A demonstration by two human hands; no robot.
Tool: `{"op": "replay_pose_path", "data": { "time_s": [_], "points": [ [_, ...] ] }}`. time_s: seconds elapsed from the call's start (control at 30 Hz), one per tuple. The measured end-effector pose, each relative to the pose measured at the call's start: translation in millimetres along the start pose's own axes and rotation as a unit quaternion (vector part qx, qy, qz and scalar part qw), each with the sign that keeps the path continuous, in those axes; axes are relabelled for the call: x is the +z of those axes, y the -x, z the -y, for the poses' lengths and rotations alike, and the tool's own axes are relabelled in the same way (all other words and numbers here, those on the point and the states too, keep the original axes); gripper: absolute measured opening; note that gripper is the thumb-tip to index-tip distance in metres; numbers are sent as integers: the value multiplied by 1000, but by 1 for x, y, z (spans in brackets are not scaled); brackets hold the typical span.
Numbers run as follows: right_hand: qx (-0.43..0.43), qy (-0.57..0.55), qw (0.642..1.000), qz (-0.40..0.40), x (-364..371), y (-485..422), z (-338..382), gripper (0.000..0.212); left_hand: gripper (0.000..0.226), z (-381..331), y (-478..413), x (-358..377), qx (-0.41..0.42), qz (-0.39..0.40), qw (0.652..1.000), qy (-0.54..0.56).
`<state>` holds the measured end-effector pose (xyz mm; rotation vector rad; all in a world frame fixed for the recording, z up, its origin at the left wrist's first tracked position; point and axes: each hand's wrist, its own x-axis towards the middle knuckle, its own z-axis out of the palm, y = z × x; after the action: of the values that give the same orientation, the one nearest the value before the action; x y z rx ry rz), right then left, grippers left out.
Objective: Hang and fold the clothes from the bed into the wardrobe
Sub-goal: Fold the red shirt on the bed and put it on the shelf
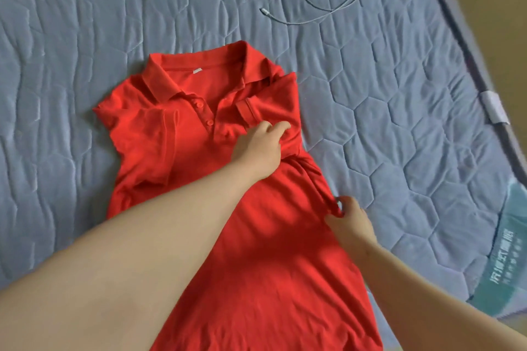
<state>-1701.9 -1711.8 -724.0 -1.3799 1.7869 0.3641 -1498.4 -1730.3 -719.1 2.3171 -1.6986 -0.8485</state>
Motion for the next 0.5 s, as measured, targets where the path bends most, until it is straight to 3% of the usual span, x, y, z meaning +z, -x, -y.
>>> {"op": "replay_pose_path", "data": {
  "time_s": [0.3, 0.4, 0.5],
  "points": [
    [-87, -114, 985, 99, 4, -6, -34, 10, 62, -52, -50, 28, -109, 156, 962, -196],
    [-97, -118, 980, 127, 4, -4, -41, 15, 63, -50, -56, 26, -155, 132, 970, -137],
    [-120, -81, 977, 158, 5, 4, -44, 24, 47, -39, -49, 18, -182, 45, 982, 7]
  ]
}}
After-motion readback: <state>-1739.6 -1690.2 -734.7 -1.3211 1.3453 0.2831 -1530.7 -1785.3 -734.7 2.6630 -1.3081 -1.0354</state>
